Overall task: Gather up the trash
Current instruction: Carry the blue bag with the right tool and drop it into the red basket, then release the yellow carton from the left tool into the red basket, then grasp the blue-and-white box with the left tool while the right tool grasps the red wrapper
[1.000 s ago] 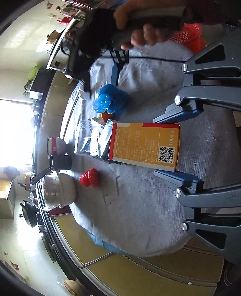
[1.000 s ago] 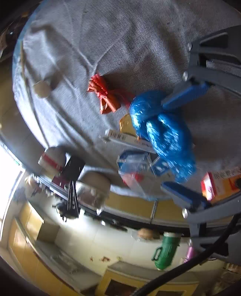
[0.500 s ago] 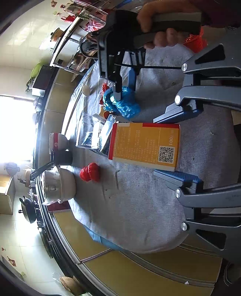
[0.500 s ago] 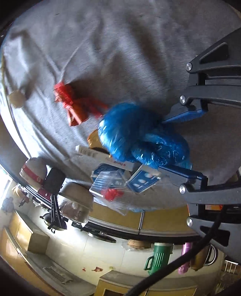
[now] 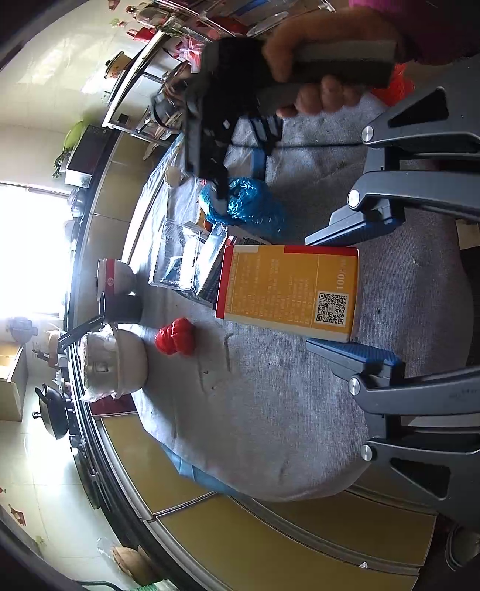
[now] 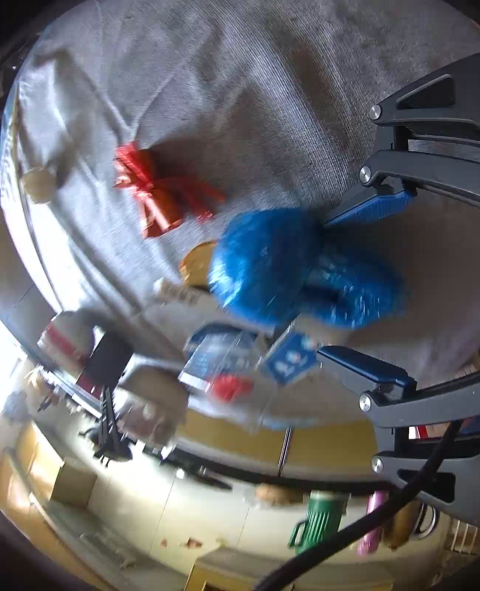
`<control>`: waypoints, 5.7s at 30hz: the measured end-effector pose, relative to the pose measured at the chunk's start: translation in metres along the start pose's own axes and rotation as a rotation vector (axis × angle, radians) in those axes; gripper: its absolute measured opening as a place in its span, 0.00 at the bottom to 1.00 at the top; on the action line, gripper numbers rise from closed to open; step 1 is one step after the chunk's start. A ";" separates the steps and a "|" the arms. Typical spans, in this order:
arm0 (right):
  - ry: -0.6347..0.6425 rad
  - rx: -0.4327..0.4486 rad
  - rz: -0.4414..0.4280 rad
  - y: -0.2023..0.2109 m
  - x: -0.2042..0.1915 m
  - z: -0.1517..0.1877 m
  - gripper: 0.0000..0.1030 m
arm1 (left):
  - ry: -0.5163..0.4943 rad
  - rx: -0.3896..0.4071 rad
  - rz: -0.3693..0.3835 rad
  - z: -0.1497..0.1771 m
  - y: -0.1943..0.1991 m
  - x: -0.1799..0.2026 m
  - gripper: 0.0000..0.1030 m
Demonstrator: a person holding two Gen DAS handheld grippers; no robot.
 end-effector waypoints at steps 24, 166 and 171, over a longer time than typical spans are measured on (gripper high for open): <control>0.597 0.451 0.278 0.147 -0.026 0.029 0.30 | -0.082 0.029 0.015 -0.004 0.028 0.042 0.49; 0.067 0.194 0.159 -0.020 0.036 -0.099 0.22 | 0.253 -0.268 0.021 -0.054 -0.173 0.018 0.65; 0.098 0.223 0.124 0.011 0.042 -0.084 0.22 | 0.219 -0.231 0.040 -0.048 -0.157 0.022 0.55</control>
Point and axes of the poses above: each gripper's, at about its wrist camera, not at the fingertips, and y roughly against the way its jaws point, x to its right, z to its underside, the point moved 5 cm from there along -y, roughly the way its jaws point, and after that the axes turned 13 degrees about x, right-handed, at the moved point
